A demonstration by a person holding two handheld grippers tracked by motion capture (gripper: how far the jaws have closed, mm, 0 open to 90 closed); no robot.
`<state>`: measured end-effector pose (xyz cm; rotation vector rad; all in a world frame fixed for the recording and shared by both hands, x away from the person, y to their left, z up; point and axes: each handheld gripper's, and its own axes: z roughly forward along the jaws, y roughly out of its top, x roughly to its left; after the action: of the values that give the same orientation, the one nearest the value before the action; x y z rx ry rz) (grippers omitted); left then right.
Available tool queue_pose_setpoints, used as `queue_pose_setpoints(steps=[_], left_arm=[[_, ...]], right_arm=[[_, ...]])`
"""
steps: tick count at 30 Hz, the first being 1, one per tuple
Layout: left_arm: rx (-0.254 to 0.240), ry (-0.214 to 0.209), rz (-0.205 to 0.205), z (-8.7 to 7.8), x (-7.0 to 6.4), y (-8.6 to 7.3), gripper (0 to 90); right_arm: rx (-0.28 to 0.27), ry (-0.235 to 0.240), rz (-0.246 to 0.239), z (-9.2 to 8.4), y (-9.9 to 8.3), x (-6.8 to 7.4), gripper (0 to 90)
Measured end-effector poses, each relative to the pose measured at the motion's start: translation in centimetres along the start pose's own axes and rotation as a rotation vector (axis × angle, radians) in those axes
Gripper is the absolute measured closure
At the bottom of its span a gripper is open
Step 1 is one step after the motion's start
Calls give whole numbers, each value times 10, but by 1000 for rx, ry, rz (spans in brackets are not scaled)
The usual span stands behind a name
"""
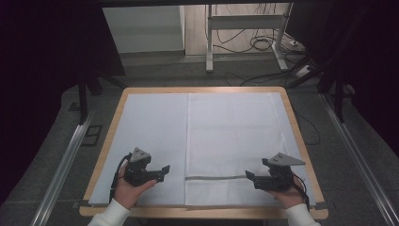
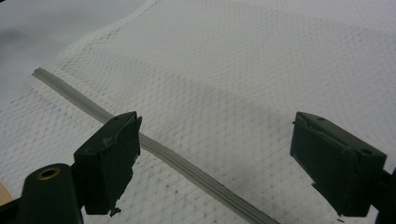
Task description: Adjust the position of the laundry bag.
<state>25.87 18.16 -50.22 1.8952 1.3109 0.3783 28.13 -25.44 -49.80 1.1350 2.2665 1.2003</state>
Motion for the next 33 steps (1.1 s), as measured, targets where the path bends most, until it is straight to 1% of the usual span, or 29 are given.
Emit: queue_pose_setpoints(steps=[3, 7, 10, 15, 17, 19, 24, 26, 28, 29, 30, 33], left_arm=[[-4, 4, 20, -3, -2, 0, 177], [5, -1, 30, -3, 0, -1, 174], [4, -1, 36, -2, -1, -1, 200], [-2, 3, 15, 2, -3, 2, 221], [1, 2, 15, 6, -5, 4, 221], [7, 6, 32, 8, -8, 6, 220], [-9, 27, 79, 10, -15, 6, 209], [-4, 28, 70, 10, -16, 6, 215], [5, 16, 54, 10, -17, 7, 245], [7, 3, 40, 10, -17, 10, 247], [7, 3, 40, 10, -17, 10, 249], [9, -4, 21, 9, -18, 14, 250]], right_arm=[[-2, -9, 0, 1, 0, -1, 172], [8, -8, -1, 1, 0, -1, 181], [11, -4, 4, 1, 1, 0, 183], [12, 5, -1, 3, 2, 0, 184], [18, 8, -6, 4, 1, 0, 184], [19, 10, -10, 4, 1, -1, 185], [12, 7, -9, 3, 1, -2, 186], [10, 2, -9, 2, 1, -2, 185], [6, -3, -10, 1, 1, -1, 187], [7, -5, -10, 0, 1, 0, 188], [7, -5, -10, 0, 1, 0, 188], [6, -9, -8, 0, 1, 0, 188]])
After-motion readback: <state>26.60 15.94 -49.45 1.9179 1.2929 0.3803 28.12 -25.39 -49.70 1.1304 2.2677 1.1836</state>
